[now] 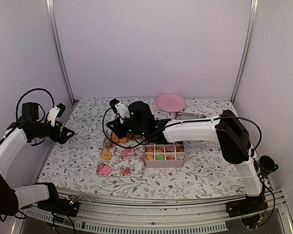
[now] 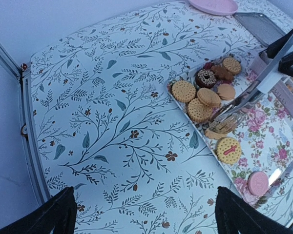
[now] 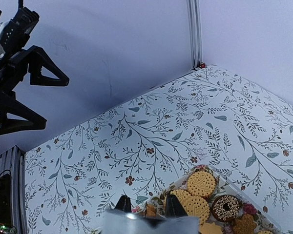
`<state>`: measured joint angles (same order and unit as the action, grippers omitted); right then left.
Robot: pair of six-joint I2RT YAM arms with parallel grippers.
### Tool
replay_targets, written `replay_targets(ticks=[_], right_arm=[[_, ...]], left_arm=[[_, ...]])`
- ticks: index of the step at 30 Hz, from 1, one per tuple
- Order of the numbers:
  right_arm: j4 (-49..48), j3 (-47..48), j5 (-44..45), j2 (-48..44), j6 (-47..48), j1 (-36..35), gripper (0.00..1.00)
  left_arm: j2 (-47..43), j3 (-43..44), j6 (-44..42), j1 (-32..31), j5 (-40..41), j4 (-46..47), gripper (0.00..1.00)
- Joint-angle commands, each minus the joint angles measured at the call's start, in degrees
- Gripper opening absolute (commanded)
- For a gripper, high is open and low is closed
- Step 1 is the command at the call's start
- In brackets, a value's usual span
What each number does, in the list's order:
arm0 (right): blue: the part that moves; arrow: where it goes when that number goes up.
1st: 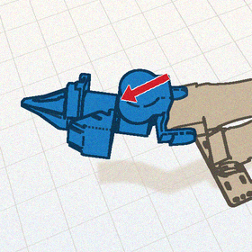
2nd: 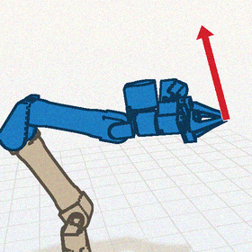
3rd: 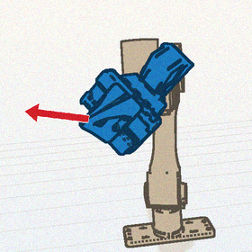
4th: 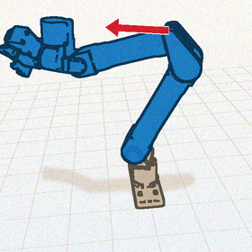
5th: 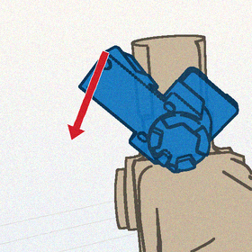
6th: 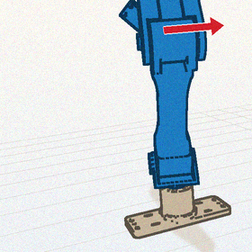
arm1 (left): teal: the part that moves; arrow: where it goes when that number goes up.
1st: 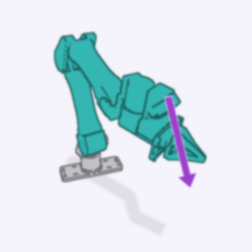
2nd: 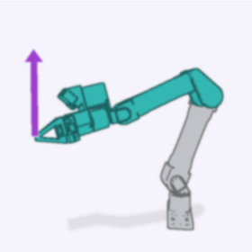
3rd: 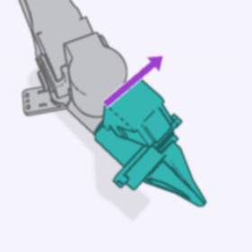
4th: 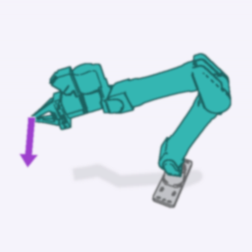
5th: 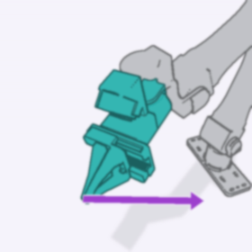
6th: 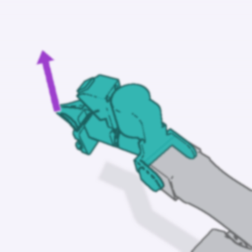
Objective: Pack the cookies
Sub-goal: Pick up the fake cookies from the plate, then place the fake cookies in the empty pocket of the box.
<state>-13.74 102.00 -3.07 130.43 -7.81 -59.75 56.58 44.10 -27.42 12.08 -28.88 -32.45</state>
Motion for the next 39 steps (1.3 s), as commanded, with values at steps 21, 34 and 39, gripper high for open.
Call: replay_targets(ticks=[21, 34, 39], right_arm=[[7.1, -38.5, 12.2, -47.1, 3.2, -0.1, 0.00], [24.2, -53.7, 24.3, -69.5, 0.1, 0.5, 0.00], [26.0, -54.7, 26.5, -68.4, 0.1, 0.7, 0.00]], left_arm=[[0.1, -0.3, -0.1, 0.4, -0.3, 0.1, 0.99], [1.7, -0.2, 1.0, 0.2, -1.5, 1.3, 0.99], [1.8, -0.3, 1.0, 0.2, -1.4, 1.5, 0.99]])
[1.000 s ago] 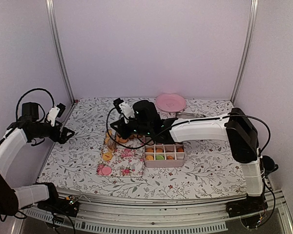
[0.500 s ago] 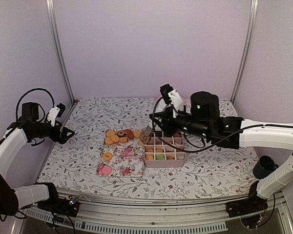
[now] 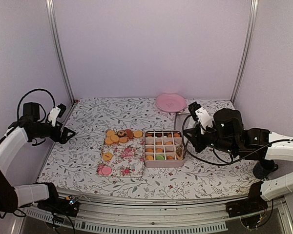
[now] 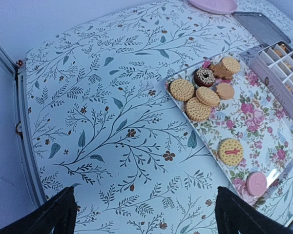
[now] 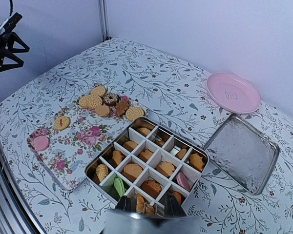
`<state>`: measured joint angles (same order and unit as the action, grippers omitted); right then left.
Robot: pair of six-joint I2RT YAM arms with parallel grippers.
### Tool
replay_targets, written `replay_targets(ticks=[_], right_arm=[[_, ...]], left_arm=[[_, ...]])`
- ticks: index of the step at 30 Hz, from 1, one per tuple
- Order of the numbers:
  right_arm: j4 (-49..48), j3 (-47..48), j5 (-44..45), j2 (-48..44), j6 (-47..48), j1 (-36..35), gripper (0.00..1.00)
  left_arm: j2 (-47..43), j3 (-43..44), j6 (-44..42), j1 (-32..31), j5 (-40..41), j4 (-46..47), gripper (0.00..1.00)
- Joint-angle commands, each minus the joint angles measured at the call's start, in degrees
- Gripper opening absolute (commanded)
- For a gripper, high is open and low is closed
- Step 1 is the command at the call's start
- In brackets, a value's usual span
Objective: Pack the cookies
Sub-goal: Place the fake cookies in the empty pocket of the box.
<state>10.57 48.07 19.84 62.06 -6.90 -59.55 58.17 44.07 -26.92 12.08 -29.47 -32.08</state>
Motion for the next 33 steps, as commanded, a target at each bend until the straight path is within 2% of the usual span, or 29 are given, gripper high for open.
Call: replay_targets(ticks=[1, 10, 19, 23, 27, 30, 33], right_arm=[[1.7, -0.8, 3.7, 0.3, -0.7, 0.5, 0.00], [1.1, 1.4, 4.1, 3.4, 2.3, 1.5, 0.00], [0.8, 2.1, -0.2, 4.3, 4.6, 3.3, 0.00], [0.9, 1.3, -2.4, 4.4, 3.8, 3.2, 0.11], [1.0, 1.3, -2.9, 4.5, 3.3, 3.3, 0.30], [1.3, 2.1, -2.5, 4.2, 3.5, 3.3, 0.39], [1.4, 3.5, -2.1, 3.9, 4.0, 3.3, 0.42]], left_arm=[[0.2, -0.3, 0.5, 0.2, -0.9, 1.1, 0.99], [0.2, -0.9, 0.3, 0.2, -0.6, 1.4, 0.99], [0.0, -1.6, 0.2, 0.2, -0.5, 1.5, 0.99], [-0.1, -1.5, 0.2, 0.2, -0.5, 1.5, 0.99], [-0.1, -1.2, 0.3, 0.1, -0.6, 1.4, 0.99], [-0.1, -1.1, 0.3, 0.2, -0.6, 1.2, 0.99], [-0.2, -1.0, 0.3, 0.2, -0.5, 1.0, 0.99]])
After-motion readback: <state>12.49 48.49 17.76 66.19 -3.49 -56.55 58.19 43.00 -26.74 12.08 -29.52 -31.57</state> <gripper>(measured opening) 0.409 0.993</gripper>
